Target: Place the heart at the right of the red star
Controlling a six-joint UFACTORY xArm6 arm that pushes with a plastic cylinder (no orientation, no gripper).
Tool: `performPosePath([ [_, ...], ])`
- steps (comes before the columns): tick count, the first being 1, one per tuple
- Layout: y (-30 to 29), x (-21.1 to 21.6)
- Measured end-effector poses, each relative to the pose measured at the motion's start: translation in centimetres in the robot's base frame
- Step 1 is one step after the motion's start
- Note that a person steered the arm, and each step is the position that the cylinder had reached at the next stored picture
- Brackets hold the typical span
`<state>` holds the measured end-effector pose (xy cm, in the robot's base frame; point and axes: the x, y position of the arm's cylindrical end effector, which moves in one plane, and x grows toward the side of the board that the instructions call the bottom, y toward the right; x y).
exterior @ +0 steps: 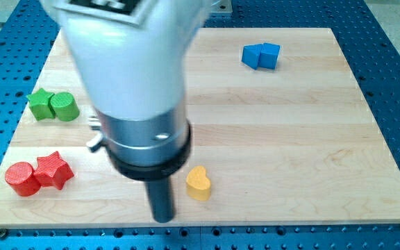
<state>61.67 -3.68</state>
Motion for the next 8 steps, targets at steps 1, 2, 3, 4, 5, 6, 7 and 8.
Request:
performPosePath([
  [1, 8.0, -3.2],
  [2, 4.7, -10.9],
  [3, -4.3, -15.9],
  [4, 4.0, -13.3],
  [5, 8.9, -9.3],
  [6, -1.4, -8.4],
  [7, -7.3, -12.5],
  [8, -7.9, -9.0],
])
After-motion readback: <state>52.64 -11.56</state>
